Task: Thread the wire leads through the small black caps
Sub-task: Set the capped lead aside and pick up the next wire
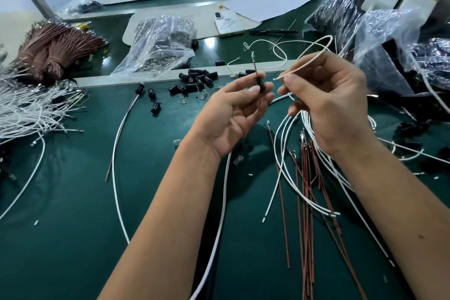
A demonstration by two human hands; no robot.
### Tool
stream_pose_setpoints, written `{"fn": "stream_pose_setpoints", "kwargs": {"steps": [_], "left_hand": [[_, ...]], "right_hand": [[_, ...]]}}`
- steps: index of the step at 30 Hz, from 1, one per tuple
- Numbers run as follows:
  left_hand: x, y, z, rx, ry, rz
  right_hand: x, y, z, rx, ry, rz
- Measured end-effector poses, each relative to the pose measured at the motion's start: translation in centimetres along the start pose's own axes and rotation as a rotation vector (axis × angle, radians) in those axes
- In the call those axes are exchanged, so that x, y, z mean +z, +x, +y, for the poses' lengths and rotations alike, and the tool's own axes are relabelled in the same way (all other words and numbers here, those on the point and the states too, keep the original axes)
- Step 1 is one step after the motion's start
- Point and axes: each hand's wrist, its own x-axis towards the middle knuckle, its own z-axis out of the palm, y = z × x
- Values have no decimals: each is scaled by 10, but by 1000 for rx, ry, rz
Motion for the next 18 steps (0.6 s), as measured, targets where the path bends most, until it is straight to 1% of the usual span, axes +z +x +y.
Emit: {"fn": "stream_pose_setpoints", "kwargs": {"steps": [4, 7, 12, 18], "left_hand": [[4, -3, 1, -81, -160, 12], [2, -3, 3, -104, -215, 22], [3, -3, 2, -116, -205, 51], [5, -5, 2, -135, -226, 40]], "right_hand": [[3, -2, -1, 44, 54, -16], [2, -2, -1, 85, 80, -22], [4, -3, -1, 55, 30, -61], [6, -5, -3, 44, 34, -31]]}}
